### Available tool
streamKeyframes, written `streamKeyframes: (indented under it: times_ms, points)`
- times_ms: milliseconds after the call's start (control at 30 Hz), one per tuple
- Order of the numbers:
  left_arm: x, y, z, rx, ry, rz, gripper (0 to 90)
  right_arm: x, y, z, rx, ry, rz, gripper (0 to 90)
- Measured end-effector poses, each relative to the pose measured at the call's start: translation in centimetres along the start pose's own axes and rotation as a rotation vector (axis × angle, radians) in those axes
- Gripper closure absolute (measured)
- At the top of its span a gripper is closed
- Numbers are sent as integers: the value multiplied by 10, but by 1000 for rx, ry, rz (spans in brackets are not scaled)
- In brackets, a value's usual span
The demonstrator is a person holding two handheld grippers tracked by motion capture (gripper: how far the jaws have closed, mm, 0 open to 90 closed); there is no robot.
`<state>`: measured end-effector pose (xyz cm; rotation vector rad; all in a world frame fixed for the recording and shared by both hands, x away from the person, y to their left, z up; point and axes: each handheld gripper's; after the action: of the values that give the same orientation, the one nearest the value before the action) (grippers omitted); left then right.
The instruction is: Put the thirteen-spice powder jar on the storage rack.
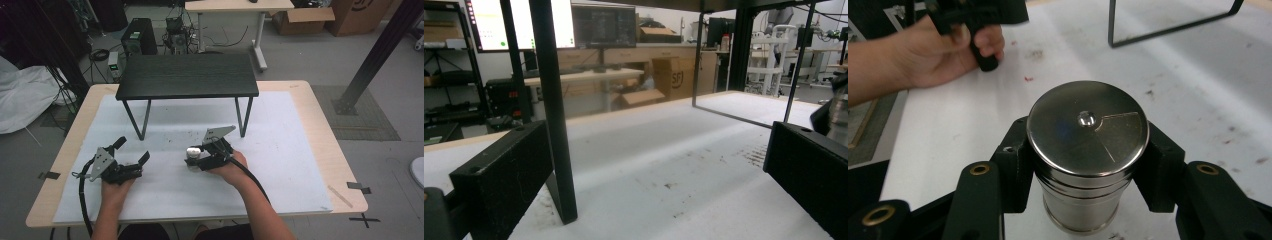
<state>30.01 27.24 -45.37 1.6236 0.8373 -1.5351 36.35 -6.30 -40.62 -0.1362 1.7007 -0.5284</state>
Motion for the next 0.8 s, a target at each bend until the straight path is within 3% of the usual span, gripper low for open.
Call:
streamKeyframes:
  times_ms: [267,500,800]
  points:
    - [0,0,0,0,0,1,2,-23,-23,-2,-36,-32,46,491]
    - [0,0,0,0,0,1,2,-43,-47,-3,-17,-47,82,491]
    - [0,0,0,-1,-1,1,2,-67,-74,1,-5,-69,89,491]
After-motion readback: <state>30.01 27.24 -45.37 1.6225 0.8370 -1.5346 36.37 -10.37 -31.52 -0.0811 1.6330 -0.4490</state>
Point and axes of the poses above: each handheld gripper's, and its own axes: y roughly forward along the jaws, x roughly out of its underside, z roughly to its right, and after that the axes turned 5 degrees about z, right-handed
